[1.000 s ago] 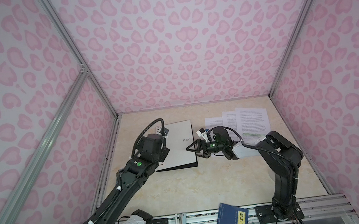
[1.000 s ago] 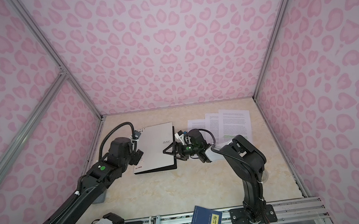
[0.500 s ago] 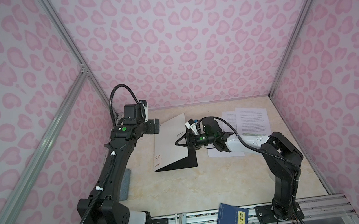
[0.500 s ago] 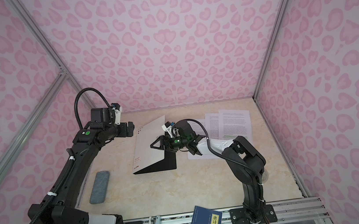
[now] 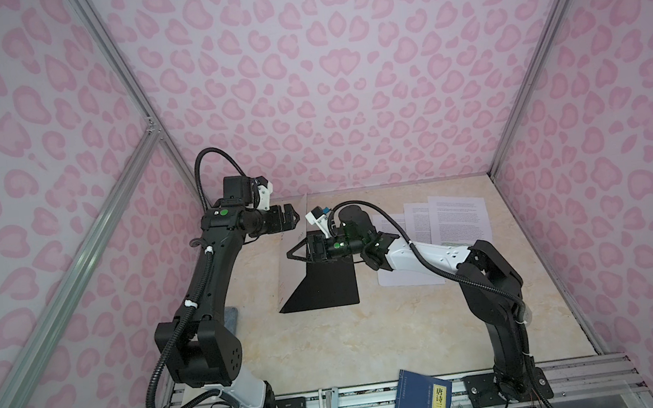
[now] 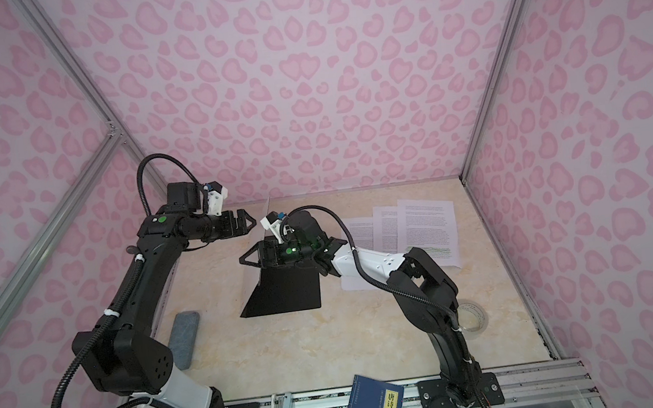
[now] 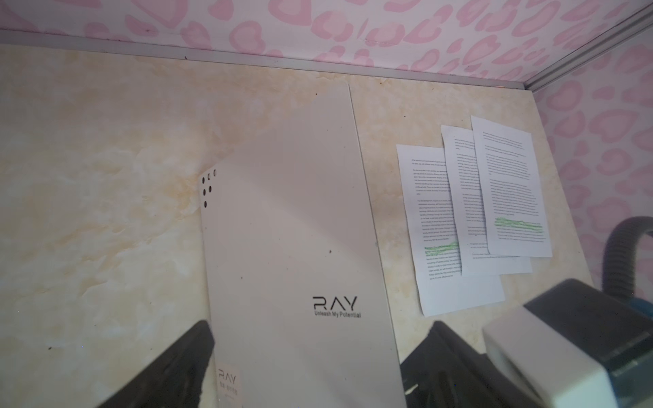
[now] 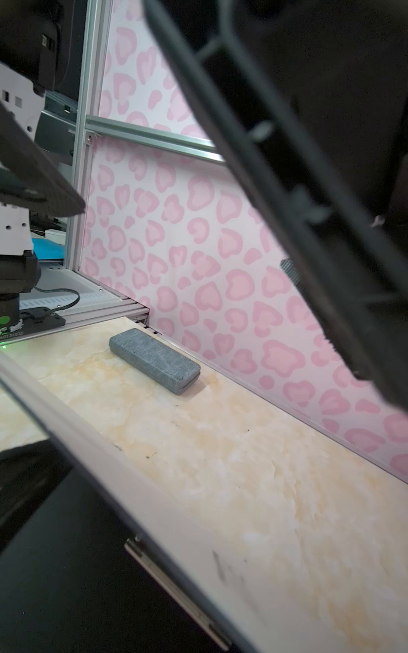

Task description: Put the files into the folder

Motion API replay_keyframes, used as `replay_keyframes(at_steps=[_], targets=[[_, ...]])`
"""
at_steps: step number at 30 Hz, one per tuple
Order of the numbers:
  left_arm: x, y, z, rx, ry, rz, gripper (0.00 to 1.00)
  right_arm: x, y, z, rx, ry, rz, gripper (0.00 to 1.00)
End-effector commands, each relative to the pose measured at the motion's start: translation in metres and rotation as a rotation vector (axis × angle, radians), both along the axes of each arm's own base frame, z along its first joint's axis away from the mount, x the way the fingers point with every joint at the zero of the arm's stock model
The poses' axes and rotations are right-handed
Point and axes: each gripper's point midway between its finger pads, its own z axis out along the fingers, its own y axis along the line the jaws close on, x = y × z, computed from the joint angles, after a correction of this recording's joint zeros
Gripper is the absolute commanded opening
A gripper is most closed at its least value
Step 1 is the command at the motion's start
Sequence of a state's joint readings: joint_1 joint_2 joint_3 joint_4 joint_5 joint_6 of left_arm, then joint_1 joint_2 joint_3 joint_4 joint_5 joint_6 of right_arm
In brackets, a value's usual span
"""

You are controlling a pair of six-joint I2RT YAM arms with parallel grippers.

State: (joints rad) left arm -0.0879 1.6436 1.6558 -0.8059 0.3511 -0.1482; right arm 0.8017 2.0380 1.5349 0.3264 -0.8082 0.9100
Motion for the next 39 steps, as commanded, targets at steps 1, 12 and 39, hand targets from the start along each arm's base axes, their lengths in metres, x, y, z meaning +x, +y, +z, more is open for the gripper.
replay_keyframes(at_steps=[1, 12, 39], targets=[[0.001, -0.009, -0.003, -0.063, 0.04, -0.012, 0.97, -0.002, 0.014, 0.018, 0.078, -0.023, 0.016, 0.99], [0.008, 0.023, -0.017, 0.108, 0.067, 0.099, 0.94, -0.009, 0.027, 0.026, 0.133, -0.014, 0.046, 0.99], [-0.002, 0.066, -0.041, 0.384, 0.128, 0.137, 0.21, -0.006, -0.016, -0.018, 0.023, 0.034, 0.001, 0.99]])
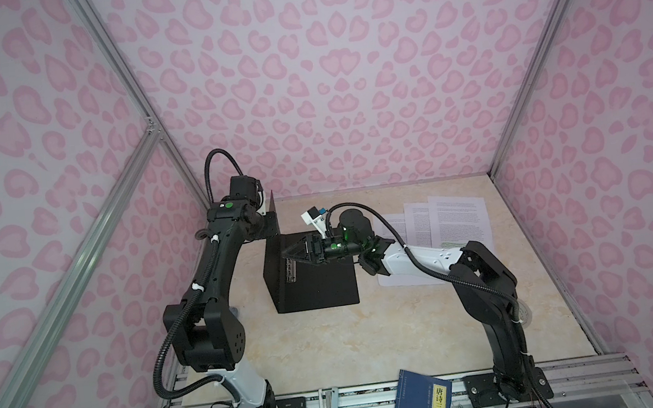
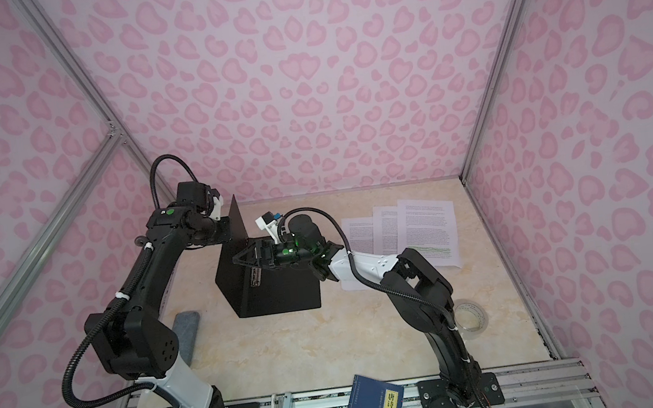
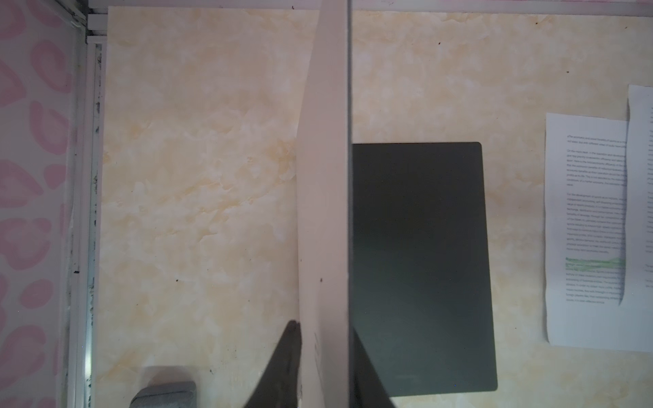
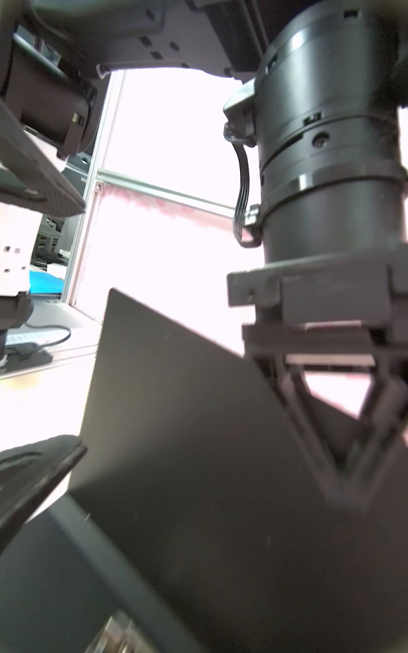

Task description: Put the files into the folder

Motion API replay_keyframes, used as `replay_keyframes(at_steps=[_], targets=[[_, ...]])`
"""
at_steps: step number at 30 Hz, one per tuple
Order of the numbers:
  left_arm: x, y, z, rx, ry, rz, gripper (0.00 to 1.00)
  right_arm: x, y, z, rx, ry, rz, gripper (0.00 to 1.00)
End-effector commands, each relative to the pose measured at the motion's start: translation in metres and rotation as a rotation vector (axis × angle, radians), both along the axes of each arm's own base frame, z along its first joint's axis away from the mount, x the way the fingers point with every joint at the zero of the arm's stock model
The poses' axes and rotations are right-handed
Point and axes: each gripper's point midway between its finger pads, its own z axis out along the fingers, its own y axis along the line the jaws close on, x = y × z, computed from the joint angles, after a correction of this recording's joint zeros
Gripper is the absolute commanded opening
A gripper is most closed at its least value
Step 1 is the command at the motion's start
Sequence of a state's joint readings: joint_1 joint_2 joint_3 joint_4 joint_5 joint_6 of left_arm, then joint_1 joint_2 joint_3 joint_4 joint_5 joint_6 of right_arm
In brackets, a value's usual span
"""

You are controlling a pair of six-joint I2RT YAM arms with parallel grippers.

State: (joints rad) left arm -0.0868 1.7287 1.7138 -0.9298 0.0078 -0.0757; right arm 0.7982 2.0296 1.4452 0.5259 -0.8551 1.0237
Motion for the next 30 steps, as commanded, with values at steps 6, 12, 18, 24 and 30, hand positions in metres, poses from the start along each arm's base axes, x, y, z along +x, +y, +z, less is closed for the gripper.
replay_keyframes(at_steps=[6, 12, 18, 24, 30], targets=[[-0.013, 0.009, -0.001, 0.046, 0.041, 0.0, 0.18, 0.004, -0.06, -0.07, -0.259, 0.023, -0.096, 0.99], [-0.019, 0.004, -0.003, -0.011, 0.072, -0.001, 0.32, -0.001, -0.108, -0.106, -0.436, 0.029, -0.149, 0.99], [-0.02, 0.007, -0.009, 0.004, 0.094, 0.003, 0.28, -0.01, -0.139, -0.118, -0.519, 0.041, -0.168, 0.99], [-0.019, 0.017, -0.022, 0.064, 0.133, 0.011, 0.24, -0.014, -0.155, -0.117, -0.553, 0.051, -0.171, 0.99], [-0.02, 0.017, -0.024, 0.062, 0.156, -0.007, 0.07, -0.012, -0.155, -0.115, -0.548, 0.072, -0.168, 0.99]])
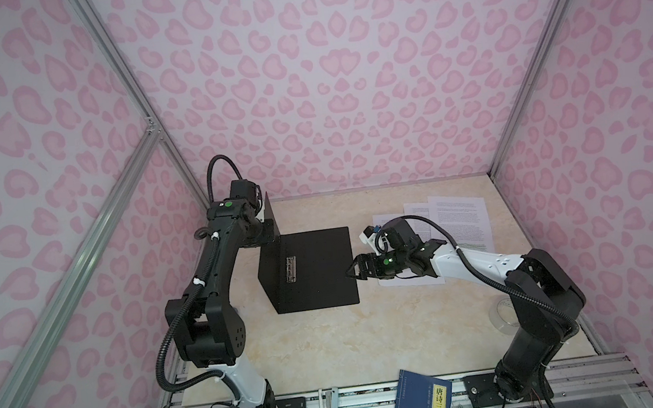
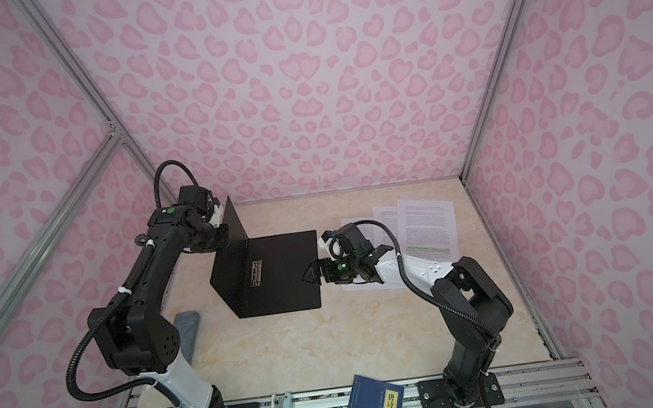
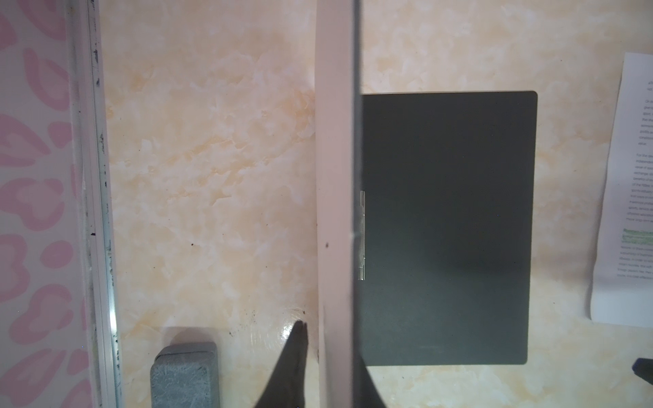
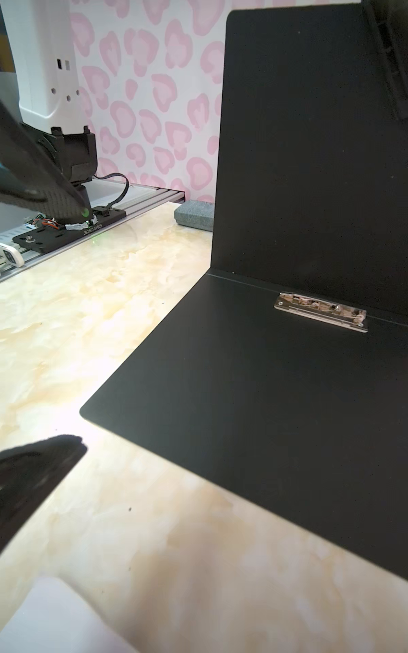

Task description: Put the files into the folder

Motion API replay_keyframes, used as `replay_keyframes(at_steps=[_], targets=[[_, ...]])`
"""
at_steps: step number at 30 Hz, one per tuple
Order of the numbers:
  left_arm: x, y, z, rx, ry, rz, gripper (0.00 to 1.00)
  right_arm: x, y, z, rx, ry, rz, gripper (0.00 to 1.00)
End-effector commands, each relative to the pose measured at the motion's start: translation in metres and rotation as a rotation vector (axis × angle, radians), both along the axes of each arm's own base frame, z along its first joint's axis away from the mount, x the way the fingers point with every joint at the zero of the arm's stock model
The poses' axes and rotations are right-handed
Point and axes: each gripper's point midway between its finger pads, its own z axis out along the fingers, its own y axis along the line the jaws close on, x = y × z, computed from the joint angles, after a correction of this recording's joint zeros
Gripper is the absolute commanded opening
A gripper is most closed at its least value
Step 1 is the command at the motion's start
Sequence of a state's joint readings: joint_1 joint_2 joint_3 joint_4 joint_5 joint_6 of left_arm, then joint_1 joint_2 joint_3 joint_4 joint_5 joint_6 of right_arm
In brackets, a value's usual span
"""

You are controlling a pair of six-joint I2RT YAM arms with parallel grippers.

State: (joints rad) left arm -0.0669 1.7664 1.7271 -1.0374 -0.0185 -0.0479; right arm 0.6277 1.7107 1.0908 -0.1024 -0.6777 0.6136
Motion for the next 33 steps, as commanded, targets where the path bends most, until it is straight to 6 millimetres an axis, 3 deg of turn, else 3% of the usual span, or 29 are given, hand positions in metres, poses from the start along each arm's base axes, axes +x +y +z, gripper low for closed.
replay_keyframes(at_steps=[1, 6, 17, 27, 33], targets=[[-0.003, 0.004, 0.0, 0.016, 0.031, -0.013, 0.04, 0.0, 0.001, -0.003, -0.003, 0.022, 0.009, 0.99], [-0.001, 0.006, 0.007, -0.028, 0.041, -0.008, 0.04, 0.008, 0.0, -0.006, -0.031, 0.033, -0.001, 0.99], [-0.004, -0.008, 0.044, -0.442, -0.013, -0.034, 0.04, 0.023, -0.029, -0.005, -0.074, 0.072, -0.054, 0.99], [0.001, -0.01, 0.026, -0.528, 0.03, -0.019, 0.03, 0.032, -0.04, -0.001, -0.098, 0.098, -0.092, 0.99], [-0.007, -0.012, 0.013, -0.536, 0.055, -0.005, 0.03, 0.038, -0.045, 0.001, -0.171, 0.098, -0.126, 0.99]])
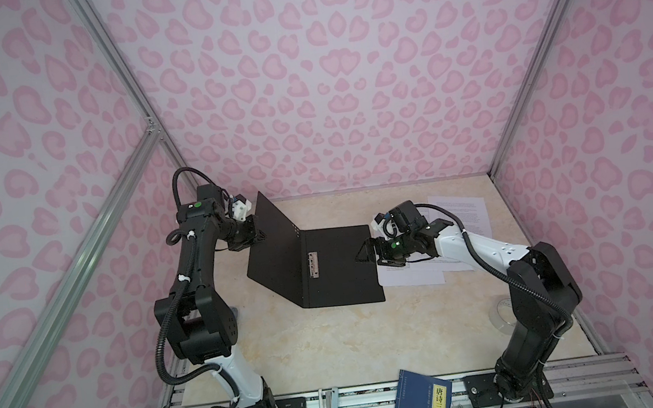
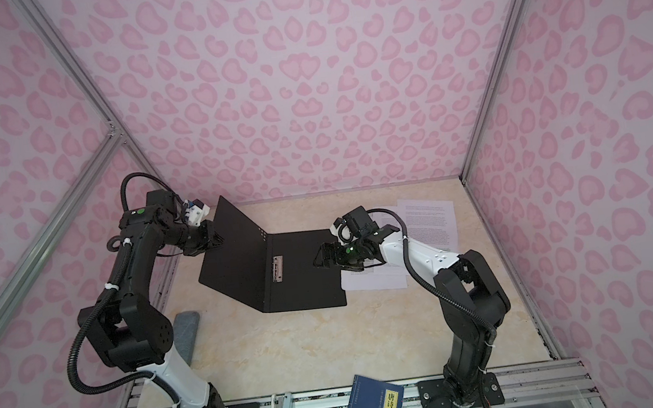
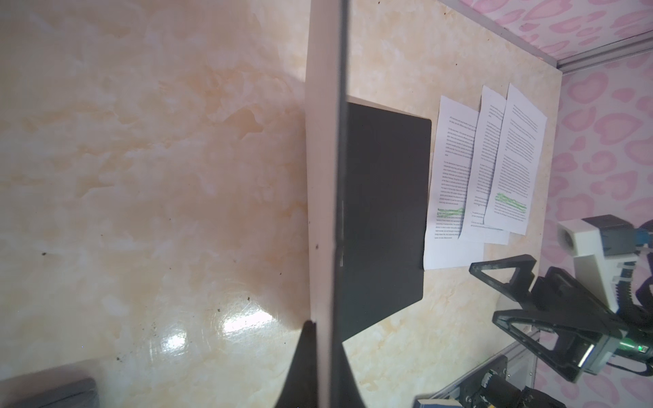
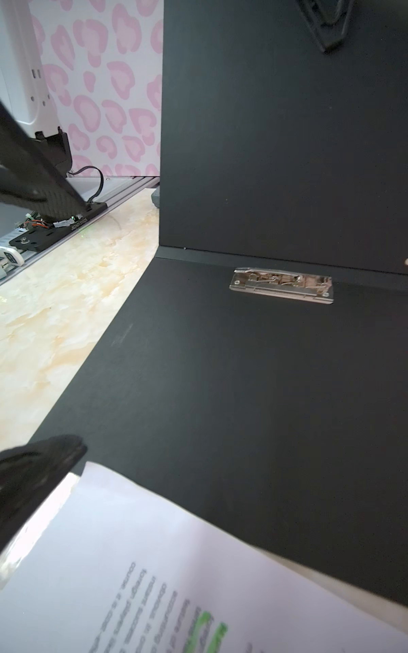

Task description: Put the files into the folder

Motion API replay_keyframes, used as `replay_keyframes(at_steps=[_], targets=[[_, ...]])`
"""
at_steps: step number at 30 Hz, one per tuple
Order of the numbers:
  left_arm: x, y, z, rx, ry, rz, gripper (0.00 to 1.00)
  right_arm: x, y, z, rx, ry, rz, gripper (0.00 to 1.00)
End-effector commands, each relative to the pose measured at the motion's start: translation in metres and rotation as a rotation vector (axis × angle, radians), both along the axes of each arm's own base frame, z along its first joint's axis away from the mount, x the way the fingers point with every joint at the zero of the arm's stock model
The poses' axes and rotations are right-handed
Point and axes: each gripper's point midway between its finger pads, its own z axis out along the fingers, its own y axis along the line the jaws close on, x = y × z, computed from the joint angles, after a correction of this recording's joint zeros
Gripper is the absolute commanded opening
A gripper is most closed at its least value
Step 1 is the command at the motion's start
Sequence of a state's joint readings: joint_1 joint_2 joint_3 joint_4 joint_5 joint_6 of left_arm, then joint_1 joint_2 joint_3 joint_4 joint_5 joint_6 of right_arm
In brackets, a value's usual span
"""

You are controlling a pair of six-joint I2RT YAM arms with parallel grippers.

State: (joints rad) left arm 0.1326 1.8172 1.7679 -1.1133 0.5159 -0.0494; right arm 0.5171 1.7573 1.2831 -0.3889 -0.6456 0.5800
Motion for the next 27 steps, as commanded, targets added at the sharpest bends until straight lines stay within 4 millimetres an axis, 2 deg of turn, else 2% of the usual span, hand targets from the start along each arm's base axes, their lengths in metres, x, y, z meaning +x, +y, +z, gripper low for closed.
replay_keyframes(at_steps=[1, 3, 5, 7, 9, 11, 12, 13, 18, 21, 27], targets=[[-0.004, -0.005, 0.004, -0.028, -0.015, -0.007, 0.03, -0.001, -0.007, -0.011, -0.088, 0.022, -0.018, 0.99], [-0.008, -0.002, 0.002, -0.008, -0.021, 0.007, 0.03, -0.002, -0.008, -0.016, -0.153, 0.029, -0.021, 0.98], [-0.012, 0.0, -0.001, 0.007, -0.027, 0.016, 0.03, -0.004, -0.001, -0.019, -0.19, 0.023, 0.0, 0.92], [-0.015, 0.002, -0.003, 0.026, -0.033, 0.021, 0.03, -0.008, 0.013, -0.021, -0.212, 0.017, 0.024, 0.89], [-0.019, 0.005, -0.004, 0.048, -0.033, 0.027, 0.03, -0.012, 0.031, -0.022, -0.222, 0.003, 0.044, 0.8], [-0.024, 0.006, -0.007, 0.054, -0.021, 0.039, 0.03, -0.017, 0.044, -0.031, -0.226, 0.012, 0.047, 0.77], [-0.027, 0.007, -0.01, 0.057, -0.012, 0.047, 0.03, -0.013, 0.059, -0.024, -0.204, -0.011, 0.053, 0.73], [-0.029, 0.007, -0.012, 0.059, -0.007, 0.053, 0.03, -0.014, 0.067, -0.027, -0.206, -0.008, 0.06, 0.67], [-0.035, 0.011, -0.015, 0.084, -0.001, 0.07, 0.03, -0.019, 0.098, -0.041, -0.24, -0.024, 0.081, 0.6], [-0.036, 0.014, -0.011, 0.098, -0.011, 0.079, 0.03, -0.021, 0.115, -0.047, -0.203, -0.02, 0.089, 0.44], [-0.04, 0.013, -0.005, 0.104, -0.031, 0.071, 0.03, -0.019, 0.132, -0.062, -0.207, -0.009, 0.103, 0.36]])
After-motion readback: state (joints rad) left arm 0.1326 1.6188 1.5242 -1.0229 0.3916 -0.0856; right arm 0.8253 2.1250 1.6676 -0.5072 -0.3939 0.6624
